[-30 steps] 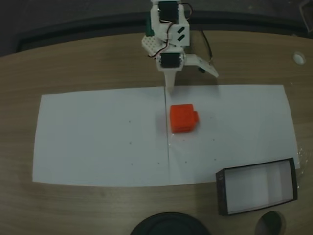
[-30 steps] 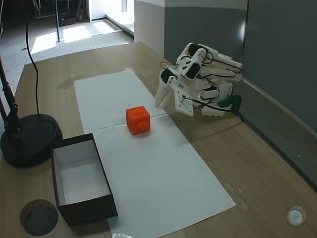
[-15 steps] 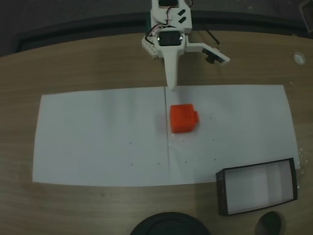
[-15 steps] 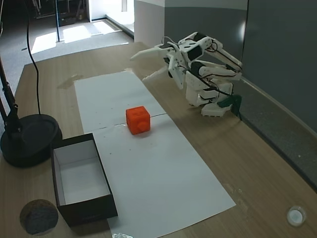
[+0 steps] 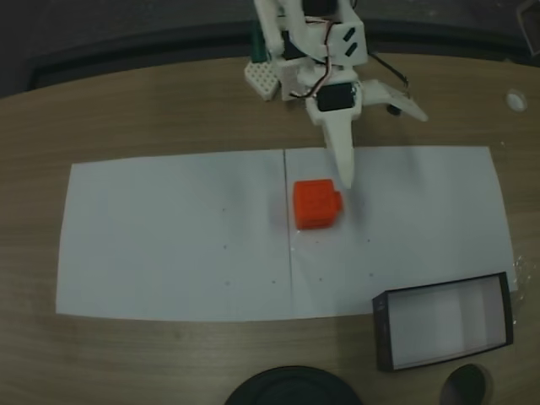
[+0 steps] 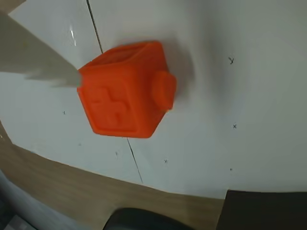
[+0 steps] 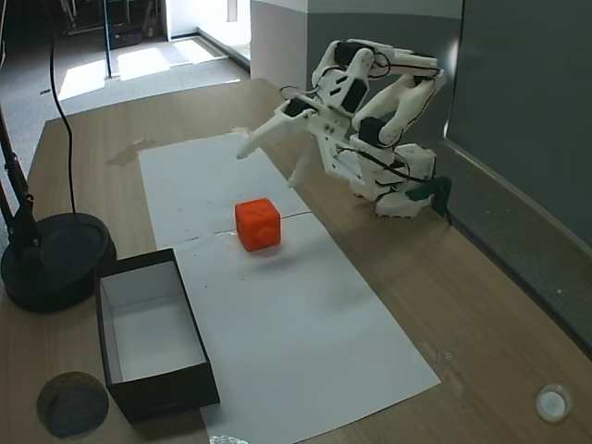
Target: Grab a orange square and put it in the box.
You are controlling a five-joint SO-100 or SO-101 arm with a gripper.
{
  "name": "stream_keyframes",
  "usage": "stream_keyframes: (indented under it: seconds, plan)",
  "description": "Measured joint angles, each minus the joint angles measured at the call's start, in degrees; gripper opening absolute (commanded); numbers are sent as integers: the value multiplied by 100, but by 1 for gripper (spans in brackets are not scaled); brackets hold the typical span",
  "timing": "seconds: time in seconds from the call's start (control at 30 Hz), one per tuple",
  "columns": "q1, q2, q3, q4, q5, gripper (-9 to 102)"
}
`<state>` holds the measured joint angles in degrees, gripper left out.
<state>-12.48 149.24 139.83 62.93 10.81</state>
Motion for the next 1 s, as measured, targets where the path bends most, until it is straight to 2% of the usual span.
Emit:
stream_keyframes:
  seconds: [0.2,0.53,0.7,0.8,0.93,1.0]
  plan:
    - [237,-1494,-281,18,185,46]
    - [571,-2769,-650,-9,237,45]
    - [378,-3401,-677,-439,237,45]
    - [369,-3806,-677,-650,237,36]
    - [334,-4166,-835,-879,-18,14]
    - [378,-4210,-1063,-888,-316,9]
